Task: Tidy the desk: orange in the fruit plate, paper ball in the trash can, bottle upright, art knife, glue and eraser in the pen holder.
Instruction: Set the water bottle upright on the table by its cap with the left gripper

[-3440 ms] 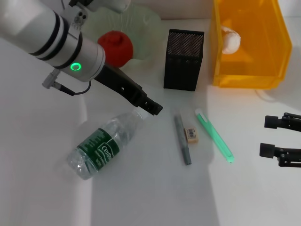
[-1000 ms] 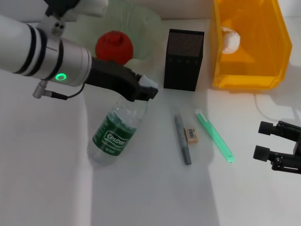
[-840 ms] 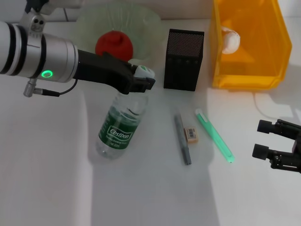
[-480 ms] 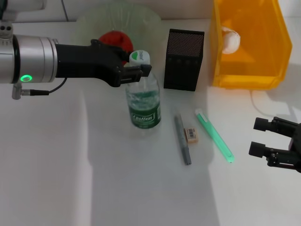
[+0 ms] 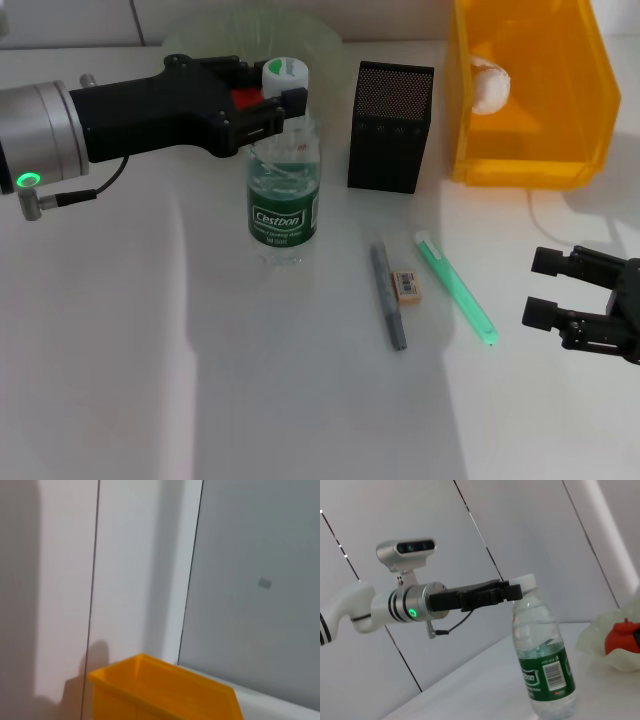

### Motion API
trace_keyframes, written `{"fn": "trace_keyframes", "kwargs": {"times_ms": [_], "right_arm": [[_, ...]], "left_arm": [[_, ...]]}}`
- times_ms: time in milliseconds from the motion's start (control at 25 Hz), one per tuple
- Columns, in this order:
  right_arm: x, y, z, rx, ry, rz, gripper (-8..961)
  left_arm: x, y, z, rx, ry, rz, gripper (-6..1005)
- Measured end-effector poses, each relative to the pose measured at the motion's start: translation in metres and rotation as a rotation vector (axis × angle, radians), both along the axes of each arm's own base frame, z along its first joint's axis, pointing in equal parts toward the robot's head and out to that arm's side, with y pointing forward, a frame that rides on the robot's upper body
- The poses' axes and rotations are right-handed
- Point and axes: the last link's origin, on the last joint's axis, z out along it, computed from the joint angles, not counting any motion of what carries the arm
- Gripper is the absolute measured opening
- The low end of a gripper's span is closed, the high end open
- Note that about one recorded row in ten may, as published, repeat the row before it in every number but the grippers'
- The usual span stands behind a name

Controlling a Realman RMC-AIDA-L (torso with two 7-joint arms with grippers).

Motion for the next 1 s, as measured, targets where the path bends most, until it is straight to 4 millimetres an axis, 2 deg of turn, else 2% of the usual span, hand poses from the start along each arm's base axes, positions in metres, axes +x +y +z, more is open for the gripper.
{"fn": "trace_keyframes", "kwargs": {"times_ms": [320, 400, 480, 760, 1000], "right_arm": [[-0.009, 0.012, -0.006, -0.009, 0.022, 0.019, 806], [-0.012, 0.014, -0.008, -0.016, 0.031, 0.023, 806], [-0.014, 0.017, -0.011, -0.023, 0.039, 0.026, 805], [-0.019, 0.024, -0.016, -0.029, 0.047, 0.029, 802], [-0.023, 0.030, -0.023, -0.041, 0.057, 0.029, 800]], "left_arm": [[-0.039, -0.006, -0.007, 0.117, -0.155, -0.003, 441], [-0.044, -0.007, -0.008, 0.139, -0.171, -0.007, 441], [-0.053, -0.012, -0.012, 0.212, -0.200, -0.034, 442], [-0.069, -0.023, -0.026, 0.378, -0.228, -0.091, 443], [-0.074, -0.025, -0.036, 0.447, -0.195, -0.103, 437]]}}
